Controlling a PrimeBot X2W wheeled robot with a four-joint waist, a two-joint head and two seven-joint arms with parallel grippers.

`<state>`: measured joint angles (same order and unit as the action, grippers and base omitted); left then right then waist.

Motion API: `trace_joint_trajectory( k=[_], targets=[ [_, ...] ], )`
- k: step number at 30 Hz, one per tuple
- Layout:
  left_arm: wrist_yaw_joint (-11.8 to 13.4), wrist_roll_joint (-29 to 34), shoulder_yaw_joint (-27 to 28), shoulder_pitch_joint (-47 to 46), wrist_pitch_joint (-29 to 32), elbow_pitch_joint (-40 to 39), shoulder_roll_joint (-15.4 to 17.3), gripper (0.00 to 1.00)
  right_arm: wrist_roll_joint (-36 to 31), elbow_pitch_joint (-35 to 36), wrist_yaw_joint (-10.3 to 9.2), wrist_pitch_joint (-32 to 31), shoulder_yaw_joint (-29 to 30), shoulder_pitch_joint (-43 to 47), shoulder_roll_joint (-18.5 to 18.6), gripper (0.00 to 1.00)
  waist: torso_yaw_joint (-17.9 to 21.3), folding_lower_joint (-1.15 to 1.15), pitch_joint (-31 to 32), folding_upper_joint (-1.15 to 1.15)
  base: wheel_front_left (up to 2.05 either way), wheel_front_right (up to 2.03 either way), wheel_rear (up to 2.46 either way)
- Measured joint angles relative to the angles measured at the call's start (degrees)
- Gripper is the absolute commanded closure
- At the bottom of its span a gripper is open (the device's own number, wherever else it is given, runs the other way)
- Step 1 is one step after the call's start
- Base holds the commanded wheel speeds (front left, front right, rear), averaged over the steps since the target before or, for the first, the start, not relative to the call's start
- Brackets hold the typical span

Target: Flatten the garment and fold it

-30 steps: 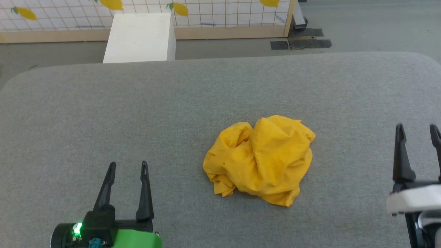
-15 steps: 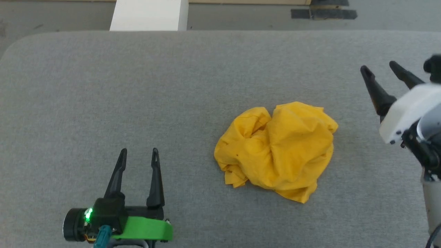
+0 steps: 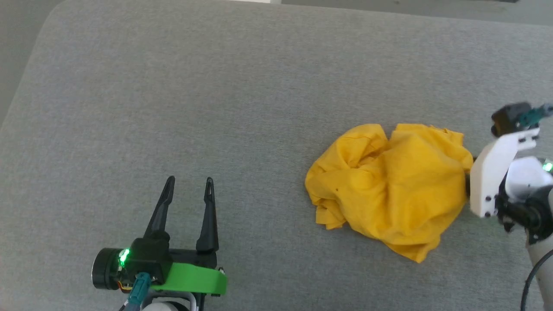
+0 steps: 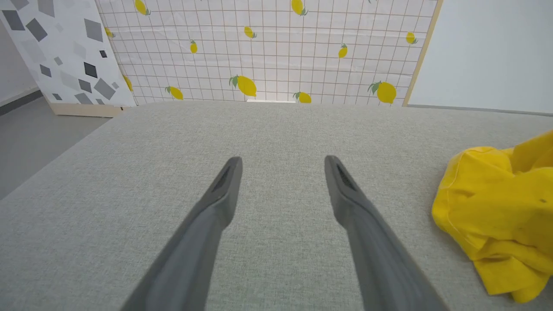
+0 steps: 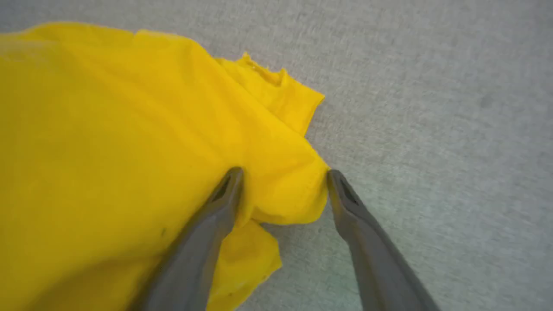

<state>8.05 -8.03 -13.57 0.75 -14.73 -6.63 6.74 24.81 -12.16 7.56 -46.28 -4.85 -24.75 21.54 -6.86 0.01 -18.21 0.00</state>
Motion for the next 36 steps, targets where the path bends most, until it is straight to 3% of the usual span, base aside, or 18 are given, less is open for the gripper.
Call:
trace_joint_trajectory(
  k=[4,5,6,7,13,18,25,31,36],
  targets=[
    [-0.91,0.23,0.55,0.0,0.0,0.42,-0.37,0.0,0.25,-1.74,-0.01,1.03,-0.82,1.32,0.14,0.0,-1.48,0.0,-0.25,0.0,0.0,0.0,0.0],
    [-0.97,0.24,0.64,0.0,0.0,0.52,-0.48,0.0,0.31,-1.92,-0.01,1.51,-0.91,1.32,0.22,0.51,-1.63,0.0,-0.2,0.0,0.0,0.0,0.0],
    [-1.01,0.26,0.79,0.0,0.0,0.65,-0.63,0.0,0.27,-2.27,-0.01,2.44,-0.92,1.32,0.2,0.69,-1.72,0.0,-0.05,0.0,0.0,0.0,0.0],
    [-1.19,0.4,0.91,0.0,0.0,0.75,-0.76,0.0,0.12,-2.67,-0.01,3.45,-1.09,1.32,0.19,1.0,-1.74,0.0,0.16,0.0,0.0,0.0,0.0],
    [-2.19,0.41,1.93,0.38,0.0,1.99,-1.34,0.0,-0.77,-3.85,0.01,11.74,-1.34,0.47,0.21,1.0,-1.19,0.0,3.63,0.0,0.0,0.0,0.0],
    [-2.54,0.43,3.09,1.32,0.0,2.08,-1.53,0.0,-2.11,-2.74,0.01,14.81,0.55,-7.04,2.27,1.0,-0.48,0.0,6.15,0.0,0.0,0.0,0.0],
    [-2.89,1.53,3.91,1.87,0.0,1.42,-1.79,0.0,-5.76,-2.05,0.01,18.05,8.33,-13.04,5.02,1.0,0.57,0.0,6.31,0.0,0.0,0.0,0.0],
    [-3.21,2.01,4.11,1.86,0.0,1.51,-2.16,0.0,-12.83,-4.57,0.01,18.83,17.61,-4.5,7.3,1.0,0.85,0.0,4.7,0.0,0.0,0.0,0.0],
    [-3.55,2.52,4.14,1.82,0.0,2.32,-2.4,0.0,-15.33,-8.83,0.01,17.6,22.53,7.32,4.3,1.0,1.78,0.0,4.27,0.0,0.0,0.0,0.0]
  ],
)
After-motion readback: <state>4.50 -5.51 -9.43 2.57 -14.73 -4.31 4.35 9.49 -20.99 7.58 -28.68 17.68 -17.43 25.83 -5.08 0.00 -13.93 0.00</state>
